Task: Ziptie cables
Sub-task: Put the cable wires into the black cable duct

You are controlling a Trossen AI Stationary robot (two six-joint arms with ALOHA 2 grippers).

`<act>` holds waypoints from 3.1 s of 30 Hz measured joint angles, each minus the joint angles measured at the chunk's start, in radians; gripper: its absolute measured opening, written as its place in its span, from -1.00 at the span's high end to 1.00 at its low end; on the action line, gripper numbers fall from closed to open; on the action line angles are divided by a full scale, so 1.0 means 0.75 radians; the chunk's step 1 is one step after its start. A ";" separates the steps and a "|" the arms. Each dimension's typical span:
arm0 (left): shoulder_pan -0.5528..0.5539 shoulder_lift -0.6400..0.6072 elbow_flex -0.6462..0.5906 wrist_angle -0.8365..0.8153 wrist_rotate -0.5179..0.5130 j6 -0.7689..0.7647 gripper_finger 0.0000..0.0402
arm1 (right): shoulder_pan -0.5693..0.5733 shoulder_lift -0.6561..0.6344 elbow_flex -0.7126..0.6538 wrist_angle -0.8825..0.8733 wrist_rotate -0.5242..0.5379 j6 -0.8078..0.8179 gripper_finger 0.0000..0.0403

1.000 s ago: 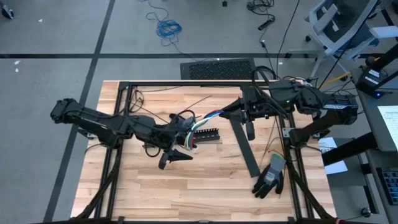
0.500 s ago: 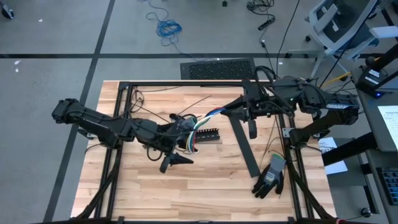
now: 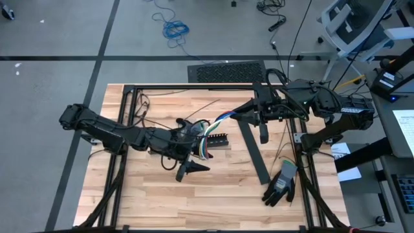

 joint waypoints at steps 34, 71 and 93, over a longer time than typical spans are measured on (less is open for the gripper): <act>-0.035 0.010 -0.001 -0.014 -0.196 0.064 0.39 | 0.001 -0.043 0.000 -0.003 0.030 0.001 1.00; -0.053 -0.316 -0.004 -1.870 -0.475 -0.463 0.93 | -0.105 0.639 0.002 -0.754 0.230 -0.043 1.00; -0.056 -0.295 -0.394 -1.646 -0.519 -0.566 0.93 | -0.152 0.910 0.002 -0.670 0.193 -0.047 1.00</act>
